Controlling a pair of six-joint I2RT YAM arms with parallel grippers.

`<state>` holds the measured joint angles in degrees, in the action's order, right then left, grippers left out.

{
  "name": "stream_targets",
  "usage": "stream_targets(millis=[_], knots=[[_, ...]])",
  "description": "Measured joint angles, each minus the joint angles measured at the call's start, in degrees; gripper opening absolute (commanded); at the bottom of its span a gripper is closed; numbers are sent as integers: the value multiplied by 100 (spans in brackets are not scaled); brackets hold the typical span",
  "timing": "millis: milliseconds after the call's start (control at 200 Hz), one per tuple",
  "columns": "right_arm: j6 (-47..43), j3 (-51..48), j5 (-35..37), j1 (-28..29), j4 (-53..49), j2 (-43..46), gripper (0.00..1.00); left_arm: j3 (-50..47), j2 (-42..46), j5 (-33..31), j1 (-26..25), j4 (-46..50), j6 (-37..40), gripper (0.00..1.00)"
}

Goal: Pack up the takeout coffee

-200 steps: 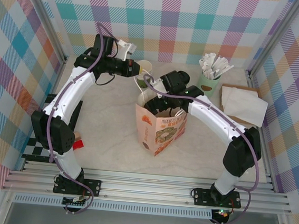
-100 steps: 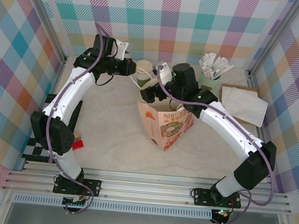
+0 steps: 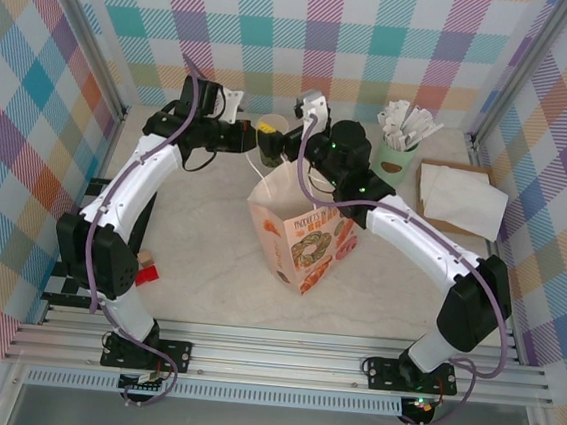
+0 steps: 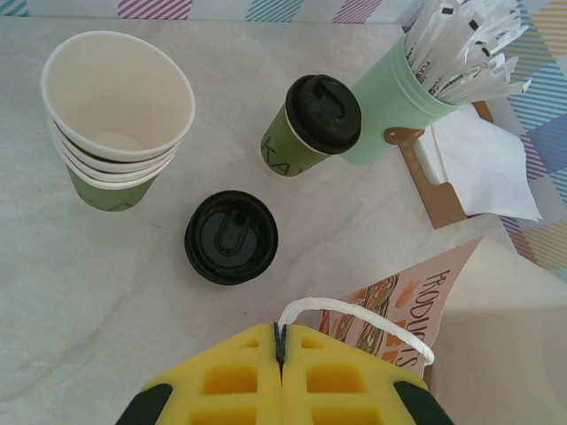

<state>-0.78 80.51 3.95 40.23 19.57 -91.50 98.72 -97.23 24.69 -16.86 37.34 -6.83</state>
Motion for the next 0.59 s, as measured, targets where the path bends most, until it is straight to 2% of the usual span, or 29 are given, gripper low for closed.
stream_targets(millis=[185,390,595], knots=[[-17,546,459,-44,55,90,100,0,57,-249,0,26,76,0],[654,1537,385,-549,-2625,616,100,57,374,-431,0,50,216,0],[1547,1126,-323,-1248,-4472,1272,99,542,387,-39,0,50,356,0]])
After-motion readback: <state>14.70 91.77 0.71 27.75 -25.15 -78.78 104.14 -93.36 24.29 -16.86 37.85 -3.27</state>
